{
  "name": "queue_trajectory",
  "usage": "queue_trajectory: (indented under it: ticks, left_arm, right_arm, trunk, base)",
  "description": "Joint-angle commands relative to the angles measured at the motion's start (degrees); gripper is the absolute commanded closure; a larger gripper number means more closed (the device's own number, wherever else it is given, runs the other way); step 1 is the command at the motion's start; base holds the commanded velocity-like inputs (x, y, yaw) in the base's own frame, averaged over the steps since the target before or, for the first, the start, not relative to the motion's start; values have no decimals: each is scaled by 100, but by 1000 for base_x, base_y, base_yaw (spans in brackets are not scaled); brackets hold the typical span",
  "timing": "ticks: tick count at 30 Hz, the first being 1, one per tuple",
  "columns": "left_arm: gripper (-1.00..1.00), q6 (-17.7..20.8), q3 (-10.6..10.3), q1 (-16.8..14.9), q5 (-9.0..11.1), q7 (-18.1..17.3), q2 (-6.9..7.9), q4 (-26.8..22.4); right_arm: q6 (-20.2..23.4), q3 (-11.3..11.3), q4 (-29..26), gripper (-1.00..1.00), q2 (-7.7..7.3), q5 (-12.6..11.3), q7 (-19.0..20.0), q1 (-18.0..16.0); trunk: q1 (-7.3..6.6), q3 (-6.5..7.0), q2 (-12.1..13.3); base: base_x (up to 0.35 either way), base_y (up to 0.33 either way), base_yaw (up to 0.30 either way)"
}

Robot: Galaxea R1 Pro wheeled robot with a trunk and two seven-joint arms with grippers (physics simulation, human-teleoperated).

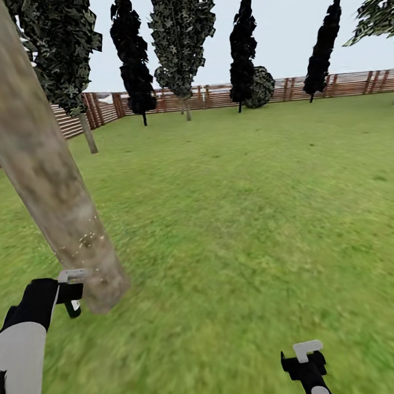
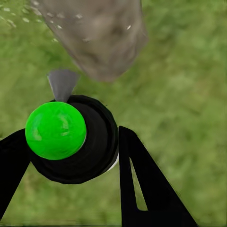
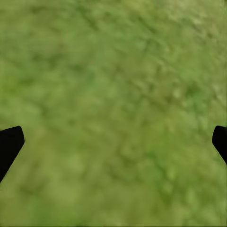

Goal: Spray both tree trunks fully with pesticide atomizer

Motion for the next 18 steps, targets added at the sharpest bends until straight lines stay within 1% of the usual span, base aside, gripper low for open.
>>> queue_trajectory:
  ticks: [1,9,18]
  left_arm:
    - [100,10,23,-5,-62,-53,-5,-7]
    - [100,16,-12,-2,-62,-43,-42,35]
    - [100,20,-8,2,-62,-34,-49,63]
  right_arm:
    - [-21,-44,8,-100,1,61,-15,-4]
    - [-23,-44,8,-100,4,61,-11,-5]
    - [-22,-44,9,-100,1,69,-14,-4]
  trunk:
    - [-1,-5,-2]
    - [-1,-5,-2]
    - [-1,-5,-2]
  base:
    - [17,-16,278]
    - [16,-10,263]
    - [208,-190,9]
